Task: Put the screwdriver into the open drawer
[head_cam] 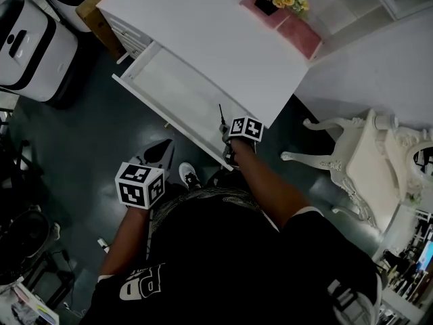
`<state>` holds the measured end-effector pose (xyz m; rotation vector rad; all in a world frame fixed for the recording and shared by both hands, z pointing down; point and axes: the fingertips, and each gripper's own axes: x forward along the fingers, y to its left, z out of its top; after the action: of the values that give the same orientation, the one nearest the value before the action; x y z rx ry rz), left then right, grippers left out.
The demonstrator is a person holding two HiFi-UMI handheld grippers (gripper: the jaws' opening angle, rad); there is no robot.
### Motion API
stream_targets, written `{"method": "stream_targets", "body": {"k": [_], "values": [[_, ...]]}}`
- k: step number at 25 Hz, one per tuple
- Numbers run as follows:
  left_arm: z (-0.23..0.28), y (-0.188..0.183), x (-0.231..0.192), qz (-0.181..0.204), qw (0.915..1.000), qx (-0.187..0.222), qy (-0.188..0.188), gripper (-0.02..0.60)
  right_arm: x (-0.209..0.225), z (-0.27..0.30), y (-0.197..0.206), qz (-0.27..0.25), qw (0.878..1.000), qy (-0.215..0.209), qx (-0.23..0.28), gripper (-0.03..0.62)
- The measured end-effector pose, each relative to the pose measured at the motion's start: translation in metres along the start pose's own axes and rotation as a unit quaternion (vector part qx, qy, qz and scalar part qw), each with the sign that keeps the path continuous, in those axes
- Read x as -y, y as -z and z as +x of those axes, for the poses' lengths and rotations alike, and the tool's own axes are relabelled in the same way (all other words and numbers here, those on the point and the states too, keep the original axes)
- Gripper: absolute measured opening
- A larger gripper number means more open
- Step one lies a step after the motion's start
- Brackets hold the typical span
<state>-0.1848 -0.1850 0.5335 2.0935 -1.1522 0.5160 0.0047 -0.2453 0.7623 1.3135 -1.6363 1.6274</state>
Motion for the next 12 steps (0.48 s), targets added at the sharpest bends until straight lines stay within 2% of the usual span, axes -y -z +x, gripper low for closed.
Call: {"method": "stream_targets", "body": {"k": [12], "values": [[0.001,0.006,-0.002,-0.013,0.9999,-0.007,-0.001,0.015,-0.014,0.032,0.004,-0.072,0.994,0.014,-0.081,0.115]]}}
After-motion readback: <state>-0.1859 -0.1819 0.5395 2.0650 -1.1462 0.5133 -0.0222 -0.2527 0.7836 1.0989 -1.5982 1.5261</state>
